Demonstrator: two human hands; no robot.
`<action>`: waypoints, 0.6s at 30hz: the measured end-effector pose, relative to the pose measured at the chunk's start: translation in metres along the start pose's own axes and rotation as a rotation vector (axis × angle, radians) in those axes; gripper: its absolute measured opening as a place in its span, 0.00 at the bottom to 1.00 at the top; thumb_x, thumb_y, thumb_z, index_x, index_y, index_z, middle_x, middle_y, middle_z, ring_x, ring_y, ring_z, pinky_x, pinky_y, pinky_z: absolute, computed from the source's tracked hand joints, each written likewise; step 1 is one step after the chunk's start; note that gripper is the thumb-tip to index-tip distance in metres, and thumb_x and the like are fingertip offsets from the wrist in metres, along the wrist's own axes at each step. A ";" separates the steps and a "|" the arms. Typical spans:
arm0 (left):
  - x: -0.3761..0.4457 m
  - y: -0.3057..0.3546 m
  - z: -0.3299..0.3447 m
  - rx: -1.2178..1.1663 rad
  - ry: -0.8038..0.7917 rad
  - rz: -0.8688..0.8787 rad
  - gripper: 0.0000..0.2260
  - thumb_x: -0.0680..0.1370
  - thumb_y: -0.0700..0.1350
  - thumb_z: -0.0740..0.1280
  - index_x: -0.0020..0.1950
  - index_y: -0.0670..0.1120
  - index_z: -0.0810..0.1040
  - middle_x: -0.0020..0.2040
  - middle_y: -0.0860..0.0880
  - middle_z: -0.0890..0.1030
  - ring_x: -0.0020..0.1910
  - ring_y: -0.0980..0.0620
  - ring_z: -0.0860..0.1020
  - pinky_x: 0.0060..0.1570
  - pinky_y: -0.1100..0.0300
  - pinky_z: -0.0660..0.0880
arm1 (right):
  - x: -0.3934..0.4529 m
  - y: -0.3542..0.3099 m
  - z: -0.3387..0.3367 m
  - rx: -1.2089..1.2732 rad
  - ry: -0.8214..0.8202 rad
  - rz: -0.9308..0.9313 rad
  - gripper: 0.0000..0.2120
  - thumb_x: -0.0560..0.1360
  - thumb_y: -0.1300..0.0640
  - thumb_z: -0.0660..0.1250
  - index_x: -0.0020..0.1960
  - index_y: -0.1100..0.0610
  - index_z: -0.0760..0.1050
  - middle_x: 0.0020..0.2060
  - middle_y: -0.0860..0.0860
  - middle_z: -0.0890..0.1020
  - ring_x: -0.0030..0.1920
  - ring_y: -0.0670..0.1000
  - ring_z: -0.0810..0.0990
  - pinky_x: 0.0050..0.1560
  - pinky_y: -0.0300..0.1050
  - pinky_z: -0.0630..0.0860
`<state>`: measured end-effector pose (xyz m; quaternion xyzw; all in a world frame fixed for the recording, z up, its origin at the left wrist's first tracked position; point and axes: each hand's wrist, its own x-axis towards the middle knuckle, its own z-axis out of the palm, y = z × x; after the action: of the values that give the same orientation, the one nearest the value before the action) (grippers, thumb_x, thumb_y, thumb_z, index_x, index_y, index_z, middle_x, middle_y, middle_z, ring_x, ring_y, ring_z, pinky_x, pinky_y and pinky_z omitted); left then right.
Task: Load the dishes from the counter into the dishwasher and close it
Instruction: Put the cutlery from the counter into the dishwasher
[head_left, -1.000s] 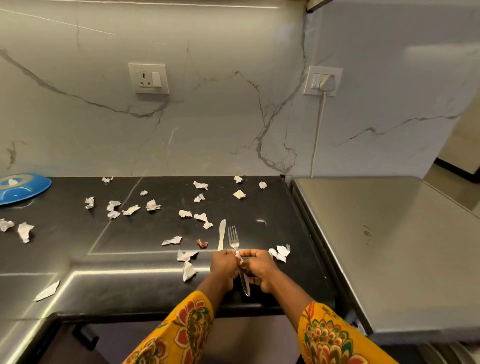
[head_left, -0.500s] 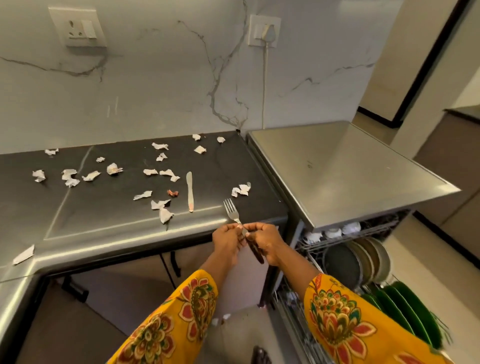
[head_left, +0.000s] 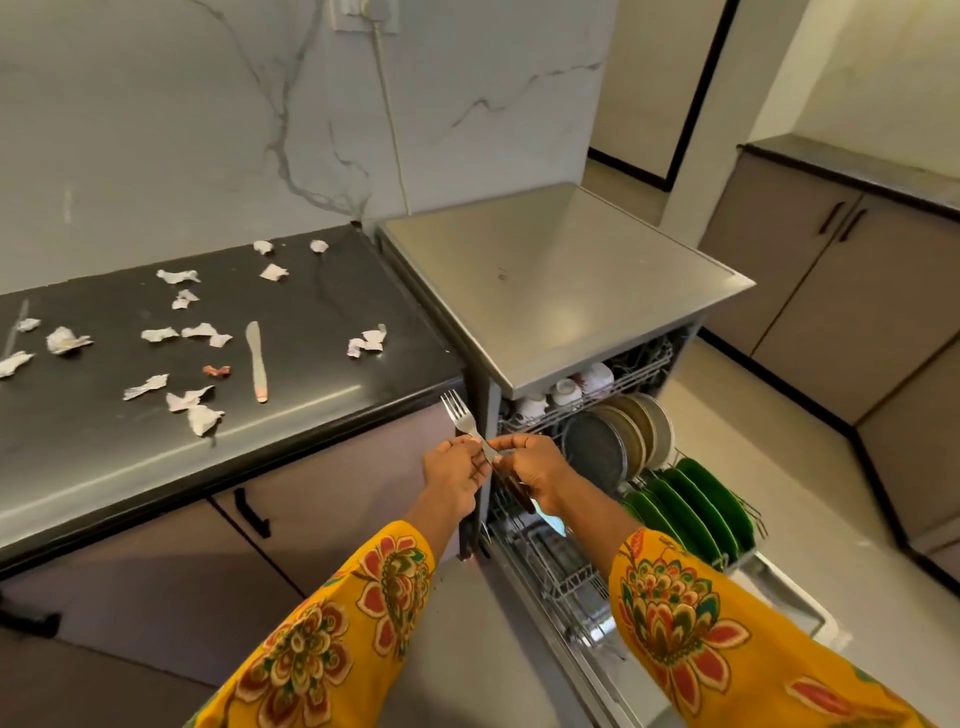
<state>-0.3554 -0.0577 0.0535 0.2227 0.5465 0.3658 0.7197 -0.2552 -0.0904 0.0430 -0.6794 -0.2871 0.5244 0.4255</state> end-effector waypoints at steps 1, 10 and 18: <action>0.000 -0.006 0.006 -0.006 0.000 -0.013 0.07 0.78 0.32 0.62 0.41 0.41 0.74 0.35 0.44 0.75 0.34 0.51 0.75 0.40 0.59 0.75 | -0.002 0.004 -0.009 -0.004 -0.003 0.009 0.12 0.75 0.70 0.63 0.57 0.64 0.77 0.46 0.58 0.81 0.40 0.48 0.79 0.38 0.37 0.76; 0.005 -0.076 0.069 0.018 0.084 -0.130 0.09 0.78 0.32 0.62 0.40 0.41 0.71 0.35 0.44 0.75 0.33 0.51 0.74 0.37 0.60 0.74 | -0.004 0.055 -0.097 -0.061 0.004 0.184 0.12 0.75 0.68 0.64 0.57 0.61 0.78 0.33 0.54 0.78 0.30 0.49 0.68 0.31 0.39 0.65; 0.019 -0.141 0.113 0.066 0.134 -0.249 0.07 0.80 0.34 0.60 0.42 0.41 0.72 0.34 0.45 0.72 0.33 0.51 0.72 0.36 0.59 0.74 | 0.001 0.103 -0.165 -0.017 -0.038 0.293 0.15 0.74 0.71 0.62 0.57 0.60 0.77 0.37 0.54 0.78 0.29 0.47 0.71 0.29 0.39 0.69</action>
<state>-0.2058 -0.1234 -0.0255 0.1515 0.6285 0.2696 0.7137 -0.1026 -0.1842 -0.0335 -0.7074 -0.1975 0.5913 0.3331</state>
